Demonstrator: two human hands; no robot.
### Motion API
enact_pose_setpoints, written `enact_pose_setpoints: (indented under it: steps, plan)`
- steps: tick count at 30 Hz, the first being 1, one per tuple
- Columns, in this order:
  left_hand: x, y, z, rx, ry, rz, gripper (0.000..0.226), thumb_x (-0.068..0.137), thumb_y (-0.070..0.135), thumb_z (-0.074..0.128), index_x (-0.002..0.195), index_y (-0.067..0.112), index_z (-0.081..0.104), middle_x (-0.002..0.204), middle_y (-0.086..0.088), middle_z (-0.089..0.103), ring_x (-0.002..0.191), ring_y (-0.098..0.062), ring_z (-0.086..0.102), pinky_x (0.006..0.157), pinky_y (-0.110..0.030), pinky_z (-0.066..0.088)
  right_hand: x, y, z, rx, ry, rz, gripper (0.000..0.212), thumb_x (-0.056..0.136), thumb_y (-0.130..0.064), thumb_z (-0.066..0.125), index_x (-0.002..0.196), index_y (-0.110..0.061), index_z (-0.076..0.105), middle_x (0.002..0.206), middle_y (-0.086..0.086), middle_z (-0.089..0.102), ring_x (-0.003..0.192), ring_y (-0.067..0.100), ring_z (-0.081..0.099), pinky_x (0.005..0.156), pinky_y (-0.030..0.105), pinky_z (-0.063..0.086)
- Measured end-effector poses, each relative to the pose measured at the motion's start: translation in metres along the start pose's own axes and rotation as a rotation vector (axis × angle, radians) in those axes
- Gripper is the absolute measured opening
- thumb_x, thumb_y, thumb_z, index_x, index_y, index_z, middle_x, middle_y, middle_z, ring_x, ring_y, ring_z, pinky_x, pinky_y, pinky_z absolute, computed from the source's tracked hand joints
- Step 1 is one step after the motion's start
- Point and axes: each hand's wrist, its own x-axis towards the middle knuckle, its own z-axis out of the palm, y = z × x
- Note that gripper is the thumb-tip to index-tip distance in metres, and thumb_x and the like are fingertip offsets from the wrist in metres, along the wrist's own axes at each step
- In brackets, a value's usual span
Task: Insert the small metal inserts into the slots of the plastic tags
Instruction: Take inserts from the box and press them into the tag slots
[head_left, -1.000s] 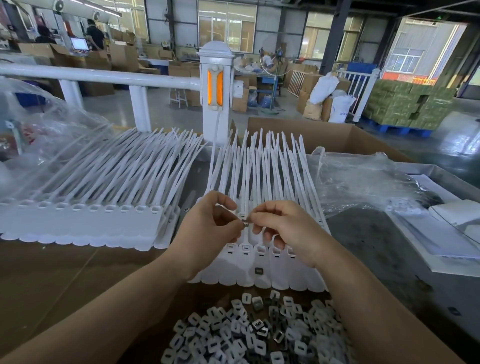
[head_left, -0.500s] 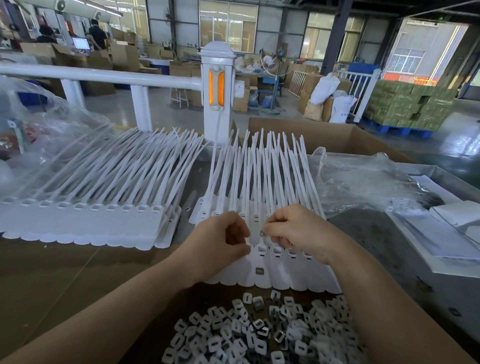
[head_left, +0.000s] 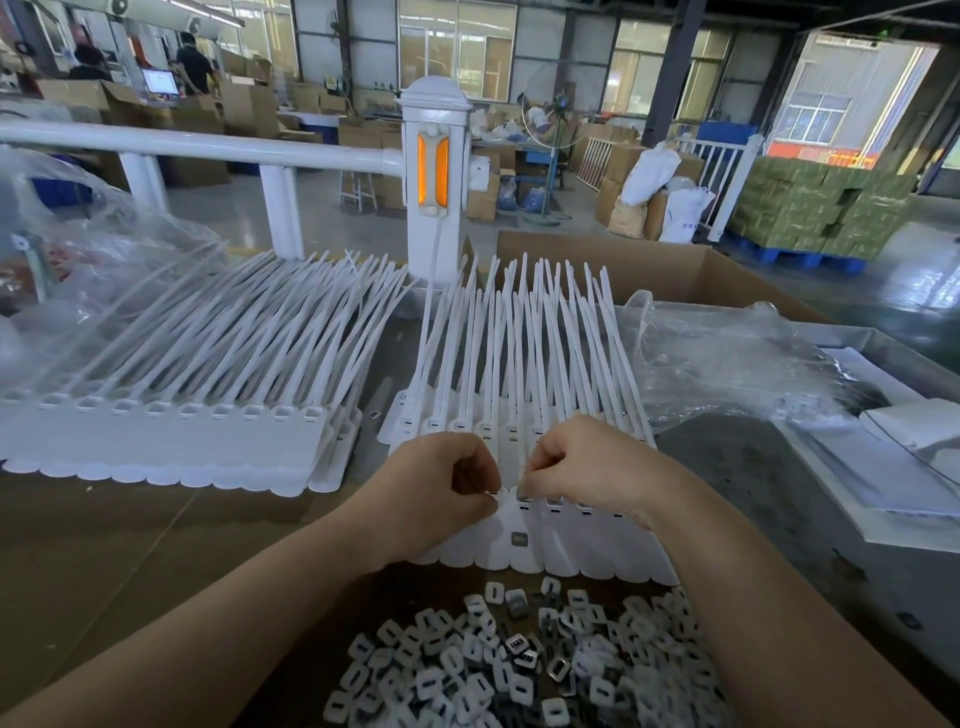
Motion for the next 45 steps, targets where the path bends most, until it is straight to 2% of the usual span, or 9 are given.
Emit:
enact_pose_setpoints:
  steps: [14,17,20,24,29,34,37,41,45]
  plan:
    - [0.001,0.004,-0.012,-0.024,-0.089,0.072,0.022,0.082,0.014,0.077,0.079,0.033,0.066,0.081,0.013,0.069,0.076,0.000,0.064,0.071,-0.013,0.049,0.004,0.008,-0.001,0.050,-0.010,0.007,0.011,0.081,-0.029,0.078,0.082,-0.022,0.070,0.068,-0.009,0.066,0.057,0.004,0.055,0.049,0.020,0.043]
    - [-0.002,0.006,-0.026,-0.055,-0.256,0.145,0.021,0.081,0.013,0.079,0.078,0.032,0.070,0.083,0.010,0.069,0.070,-0.003,0.061,0.067,-0.017,0.049,0.007,0.010,-0.001,0.062,0.004,0.001,0.012,0.082,-0.032,0.077,0.081,-0.023,0.070,0.062,-0.010,0.066,0.050,0.000,0.054,0.049,0.021,0.043]
    - [-0.005,0.009,-0.036,-0.079,-0.535,0.126,0.012,0.076,0.034,0.079,0.086,0.036,0.073,0.086,-0.003,0.070,0.071,-0.028,0.061,0.064,-0.037,0.049,0.008,0.012,-0.001,0.090,0.002,-0.001,0.011,0.085,-0.032,0.075,0.083,-0.022,0.069,0.058,-0.012,0.067,0.047,-0.002,0.054,0.048,0.020,0.043]
    - [-0.005,0.010,-0.035,0.056,-0.731,0.179,0.023,0.072,0.039,0.081,0.093,0.046,0.074,0.092,0.013,0.069,0.086,-0.009,0.065,0.080,-0.020,0.053,0.007,0.012,-0.001,0.126,-0.005,0.004,0.012,0.086,-0.029,0.074,0.084,-0.019,0.069,0.056,-0.012,0.067,0.047,0.000,0.053,0.045,0.019,0.041]
    - [-0.007,0.011,-0.031,0.113,-0.710,0.176,0.020,0.076,0.032,0.081,0.093,0.040,0.074,0.082,0.023,0.064,0.075,0.003,0.058,0.070,-0.009,0.043,0.005,0.009,-0.002,0.151,-0.012,0.010,0.013,0.087,-0.027,0.074,0.087,-0.015,0.069,0.056,-0.009,0.066,0.047,0.002,0.052,0.044,0.019,0.040]
    - [-0.009,0.016,-0.034,0.025,-0.650,0.168,0.009,0.084,0.023,0.077,0.091,0.029,0.077,0.089,0.015,0.073,0.082,-0.001,0.066,0.076,-0.009,0.045,0.004,0.009,-0.003,0.172,-0.016,0.015,0.013,0.087,-0.025,0.074,0.087,-0.014,0.068,0.056,-0.009,0.065,0.046,0.003,0.051,0.042,0.018,0.039]
    - [-0.006,0.014,-0.030,-0.156,-0.474,0.054,0.008,0.085,0.020,0.077,0.085,0.028,0.077,0.081,0.002,0.074,0.067,-0.016,0.063,0.063,-0.028,0.052,0.003,0.008,-0.003,0.246,-0.013,0.001,0.010,0.088,-0.021,0.073,0.087,-0.013,0.067,0.057,-0.006,0.066,0.045,0.005,0.050,0.040,0.018,0.036]
    - [-0.001,0.009,-0.022,-0.386,-0.122,-0.059,0.006,0.084,0.017,0.077,0.080,0.021,0.076,0.075,-0.002,0.074,0.067,-0.009,0.068,0.066,-0.019,0.055,0.003,0.006,-0.005,0.353,-0.024,-0.051,0.007,0.088,-0.020,0.073,0.091,-0.015,0.068,0.067,-0.003,0.070,0.051,0.005,0.053,0.043,0.019,0.038]
    - [0.000,0.010,-0.017,-0.635,-0.007,-0.206,0.003,0.088,0.015,0.072,0.088,0.014,0.075,0.081,-0.007,0.076,0.071,-0.014,0.072,0.062,-0.018,0.055,0.001,0.003,-0.008,0.467,-0.033,-0.142,0.002,0.091,-0.017,0.071,0.090,-0.015,0.071,0.072,-0.001,0.073,0.054,0.003,0.058,0.044,0.018,0.041]
